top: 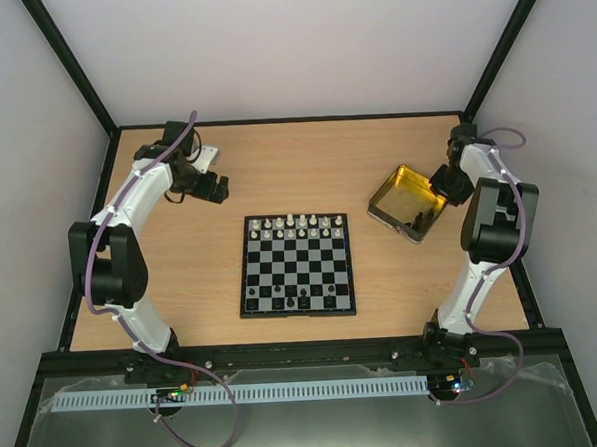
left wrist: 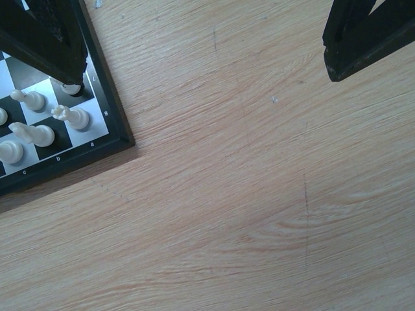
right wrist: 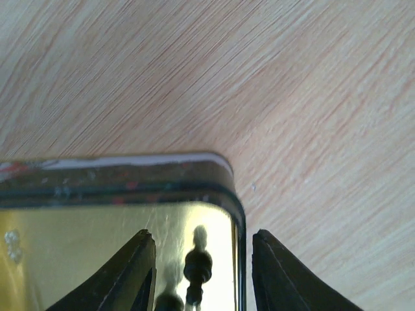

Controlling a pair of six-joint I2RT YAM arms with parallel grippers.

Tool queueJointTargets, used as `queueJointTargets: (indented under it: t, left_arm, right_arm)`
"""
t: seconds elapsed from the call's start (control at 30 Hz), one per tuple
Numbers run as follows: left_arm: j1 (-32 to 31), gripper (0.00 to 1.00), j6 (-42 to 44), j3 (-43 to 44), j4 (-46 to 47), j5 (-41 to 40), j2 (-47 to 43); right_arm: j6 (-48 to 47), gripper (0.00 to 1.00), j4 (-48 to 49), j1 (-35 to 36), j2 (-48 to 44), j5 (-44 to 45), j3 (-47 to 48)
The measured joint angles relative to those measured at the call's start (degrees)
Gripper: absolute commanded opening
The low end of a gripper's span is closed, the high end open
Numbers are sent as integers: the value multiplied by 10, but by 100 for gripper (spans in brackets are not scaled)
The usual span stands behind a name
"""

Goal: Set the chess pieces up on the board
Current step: Adjust the storage box at the center of the board.

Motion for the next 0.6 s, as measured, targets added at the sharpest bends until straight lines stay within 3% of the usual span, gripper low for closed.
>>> queueJointTargets:
  t: [0.37, 0.6]
  left_arm:
    - [0, 99, 0, 0, 0, 2, 0]
    - [-3, 99, 0, 0, 0, 1, 0]
  right_arm:
    - [4, 40, -9, 125, -80, 11, -12]
    - [8, 40, -9, 125, -79, -5, -11]
